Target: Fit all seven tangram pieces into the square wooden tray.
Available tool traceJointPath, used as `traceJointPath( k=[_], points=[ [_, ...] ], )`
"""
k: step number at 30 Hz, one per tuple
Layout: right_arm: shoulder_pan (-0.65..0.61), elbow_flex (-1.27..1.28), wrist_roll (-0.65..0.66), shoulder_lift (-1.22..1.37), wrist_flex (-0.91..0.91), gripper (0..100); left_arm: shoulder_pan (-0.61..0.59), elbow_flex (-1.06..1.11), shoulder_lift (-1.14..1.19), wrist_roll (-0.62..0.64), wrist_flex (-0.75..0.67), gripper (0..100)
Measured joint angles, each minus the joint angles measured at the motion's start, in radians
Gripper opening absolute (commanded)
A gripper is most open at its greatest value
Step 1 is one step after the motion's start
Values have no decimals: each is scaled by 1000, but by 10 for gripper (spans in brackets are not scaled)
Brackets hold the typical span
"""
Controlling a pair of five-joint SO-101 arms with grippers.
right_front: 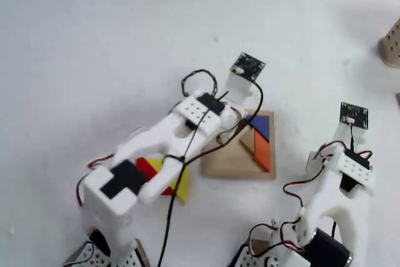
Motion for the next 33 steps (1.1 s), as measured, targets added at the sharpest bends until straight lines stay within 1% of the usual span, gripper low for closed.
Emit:
traceJointPath(
  k=[8, 12, 17, 19, 22, 24, 29, 31, 33],
  points=[
    [-23, 0, 0, 0, 0, 25, 0, -11, 23, 3, 2, 95],
    [-26, 0, 0, 0, 0, 25, 0, -29, 23, 3, 57, 95],
    [-26, 15, 0, 0, -25, 25, 0, -35, -37, 3, 115, 96],
    [-26, 17, 5, 0, -28, 25, 0, -35, -66, 3, 129, 127],
    [-26, 17, 34, 0, -28, 25, 0, -35, -95, 3, 155, 238],
    [-26, 17, 40, 0, -28, 25, 0, -35, -117, 3, 192, 287],
    [-26, 17, 44, 0, -28, 25, -6, -35, -256, 3, 302, 292],
    [-29, 17, 48, 0, -28, 25, -35, -35, -351, 3, 341, 290],
    [-29, 17, 48, 0, -28, 25, -86, -35, -451, 3, 367, 257]
  ],
)
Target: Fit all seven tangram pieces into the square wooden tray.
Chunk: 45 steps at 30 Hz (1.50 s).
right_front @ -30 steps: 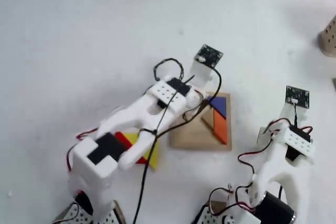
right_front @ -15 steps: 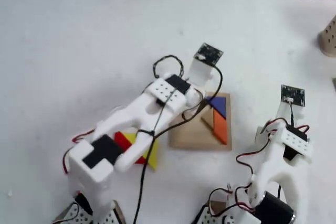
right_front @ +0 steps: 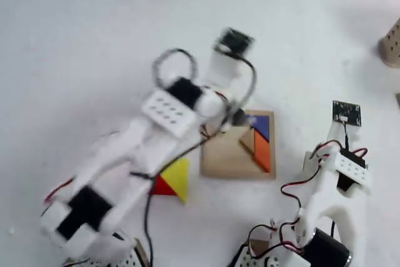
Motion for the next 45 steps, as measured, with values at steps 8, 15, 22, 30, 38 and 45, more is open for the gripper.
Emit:
traceJointPath(
  k=[8, 15, 22, 30, 38, 45],
  points=[
    [-20, 0, 2, 0, 0, 25, -127, 0, -15, 2, -44, 57],
    [-18, 0, 2, 0, 0, 25, -127, -26, 238, 2, -135, 23],
    [-18, 0, 2, 0, 0, 25, 8, -48, 356, 2, -152, 23],
    [-18, 0, 2, 0, 0, 25, 120, -61, 445, 2, -173, 23],
    [-18, 0, 2, 0, 0, 25, 135, -66, 451, 3, -173, 23],
    [-18, 0, 2, 0, 0, 25, 158, -66, 446, 9, -172, 22]
  ],
)
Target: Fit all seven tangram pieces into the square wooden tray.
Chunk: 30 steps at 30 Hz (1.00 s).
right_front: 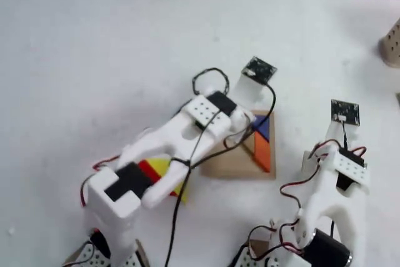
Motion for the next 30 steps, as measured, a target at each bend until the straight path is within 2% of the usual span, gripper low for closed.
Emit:
traceJointPath(
  k=[4, 10, 17, 24, 30],
  points=[
    [0, 0, 0, 0, 0, 25, 63, 0, -23, -3, -3, 22],
    [0, 8, 0, 0, 0, 25, 41, -9, -8, -3, -150, 22],
    [0, 8, 0, 0, 0, 25, 21, -92, 69, -2, -141, 22],
    [-12, 8, 0, 0, 0, 25, 17, -206, 253, -3, -138, 22],
    [-11, 8, 0, 0, 0, 25, 17, -299, 288, -3, -28, 22]
  ],
)
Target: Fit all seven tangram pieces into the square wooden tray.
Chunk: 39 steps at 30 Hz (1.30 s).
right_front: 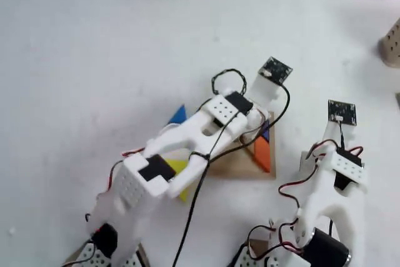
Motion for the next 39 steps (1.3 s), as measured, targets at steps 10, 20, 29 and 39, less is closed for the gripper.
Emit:
traceJointPath(
  k=[10, 20, 29, 39],
  points=[
    [0, 3, 32, 0, 0, 23, -9, -29, -48, 0, 172, 22],
    [0, 3, 35, 0, 0, 24, -126, -9, -78, 2, 221, 22],
    [0, 3, 35, 0, 0, 24, -137, 120, -83, 0, 232, 22],
    [0, 3, 35, 0, 0, 24, -15, 135, -78, 2, 163, 22]
  ],
)
